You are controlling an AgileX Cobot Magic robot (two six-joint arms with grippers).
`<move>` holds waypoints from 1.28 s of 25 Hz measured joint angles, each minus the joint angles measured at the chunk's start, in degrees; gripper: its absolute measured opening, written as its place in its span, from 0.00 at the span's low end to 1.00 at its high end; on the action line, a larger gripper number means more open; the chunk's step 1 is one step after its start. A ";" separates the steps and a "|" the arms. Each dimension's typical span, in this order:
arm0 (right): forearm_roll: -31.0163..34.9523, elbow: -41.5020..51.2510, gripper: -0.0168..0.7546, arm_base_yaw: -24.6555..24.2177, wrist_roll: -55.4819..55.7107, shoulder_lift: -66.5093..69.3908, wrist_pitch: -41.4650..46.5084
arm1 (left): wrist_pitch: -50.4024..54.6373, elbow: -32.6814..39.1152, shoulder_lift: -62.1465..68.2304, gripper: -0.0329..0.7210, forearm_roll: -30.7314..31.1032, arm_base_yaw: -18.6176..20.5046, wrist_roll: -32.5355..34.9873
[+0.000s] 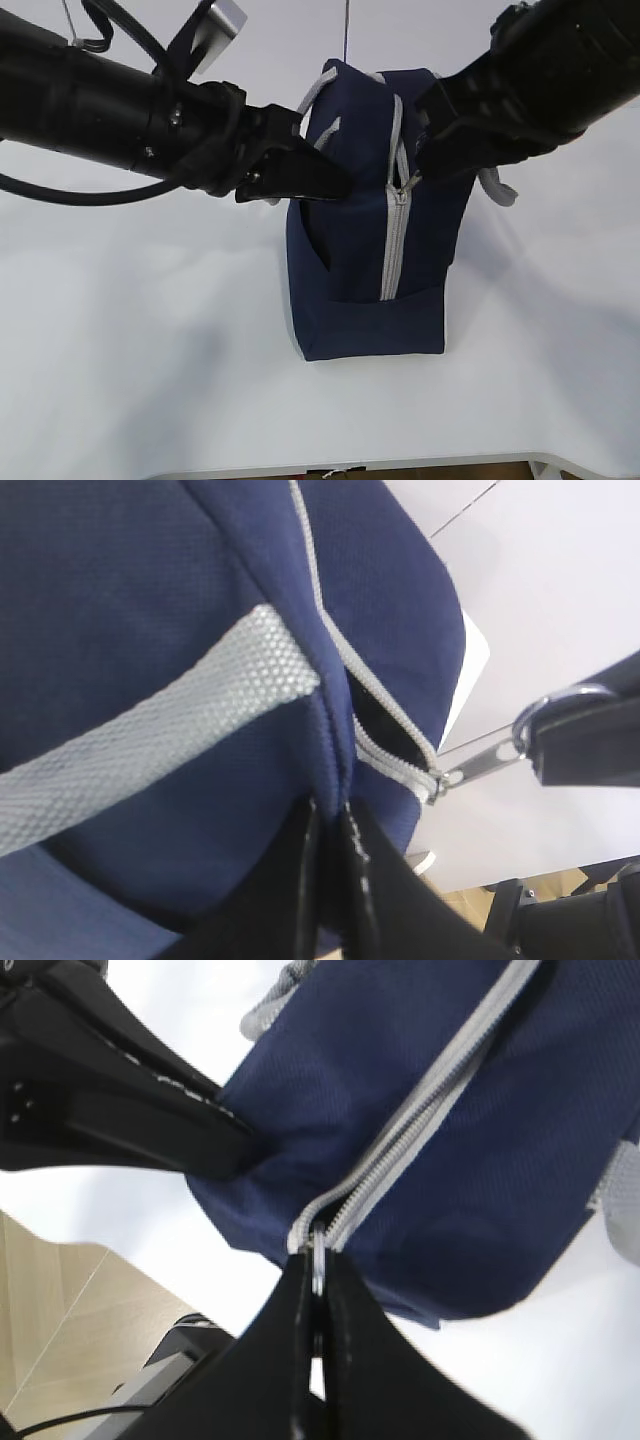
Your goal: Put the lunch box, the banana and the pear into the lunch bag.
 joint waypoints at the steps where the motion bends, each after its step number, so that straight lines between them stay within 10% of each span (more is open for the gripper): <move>1: 0.00 -0.12 0.05 0.00 0.11 0.00 0.56 | 0.00 0.00 0.00 0.03 0.00 0.00 0.00; 32: -0.30 -3.17 0.05 0.00 7.42 5.58 -0.93 | 0.44 0.00 0.00 0.16 0.10 0.00 0.00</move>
